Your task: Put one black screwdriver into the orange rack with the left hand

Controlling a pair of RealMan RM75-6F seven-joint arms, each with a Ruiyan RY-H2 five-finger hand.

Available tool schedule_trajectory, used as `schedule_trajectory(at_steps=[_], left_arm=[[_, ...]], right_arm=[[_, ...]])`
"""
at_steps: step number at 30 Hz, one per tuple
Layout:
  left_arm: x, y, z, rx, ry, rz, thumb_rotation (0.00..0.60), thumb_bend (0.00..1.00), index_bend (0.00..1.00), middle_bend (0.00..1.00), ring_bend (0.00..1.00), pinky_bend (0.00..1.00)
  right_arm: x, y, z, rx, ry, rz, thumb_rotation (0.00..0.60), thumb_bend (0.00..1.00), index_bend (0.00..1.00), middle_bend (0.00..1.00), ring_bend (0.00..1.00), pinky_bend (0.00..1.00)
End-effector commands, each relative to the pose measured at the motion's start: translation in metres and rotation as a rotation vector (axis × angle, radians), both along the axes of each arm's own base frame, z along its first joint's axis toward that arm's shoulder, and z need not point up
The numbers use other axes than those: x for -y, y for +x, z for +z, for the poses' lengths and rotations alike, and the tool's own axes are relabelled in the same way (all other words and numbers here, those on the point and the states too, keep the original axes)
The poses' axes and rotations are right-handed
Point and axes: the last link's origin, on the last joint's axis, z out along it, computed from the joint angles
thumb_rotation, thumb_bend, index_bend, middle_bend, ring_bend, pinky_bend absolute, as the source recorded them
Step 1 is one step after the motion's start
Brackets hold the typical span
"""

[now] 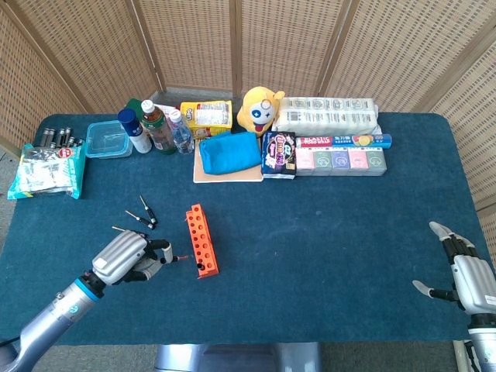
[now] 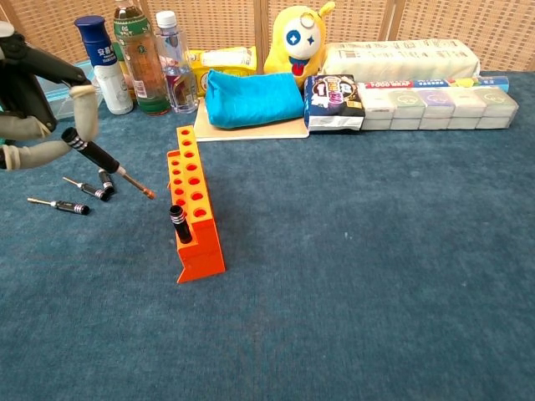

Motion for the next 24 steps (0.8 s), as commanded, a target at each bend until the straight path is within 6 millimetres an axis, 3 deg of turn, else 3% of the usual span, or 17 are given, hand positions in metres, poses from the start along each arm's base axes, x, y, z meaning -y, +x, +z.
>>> schedule_trajectory(at_steps=[1,13,24], left_arm=[[-0.003,0.002,-0.001,0.007,-0.018,0.020,0.600,0.46,0.67,1.00,1.00,1.00],[-0.019,0.003,-0.007,0.042,-0.068,0.119,0.600,0.46,0.67,1.00,1.00,1.00],[-0.032,0.019,-0.005,0.055,-0.195,0.234,0.600,0.46,0.67,1.00,1.00,1.00]], right_arm=[[0.000,0.000,0.000,-0.001,0.000,0.000,0.600,0.00,0.04,0.10,0.16,0.11],[0.001,0.000,-0.001,-0.005,0.003,-0.003,0.600,0.00,0.04,0.10,0.16,0.11],[0.001,-0.001,-0.002,-0.007,0.005,-0.009,0.600,0.00,0.04,0.10,0.16,0.11]])
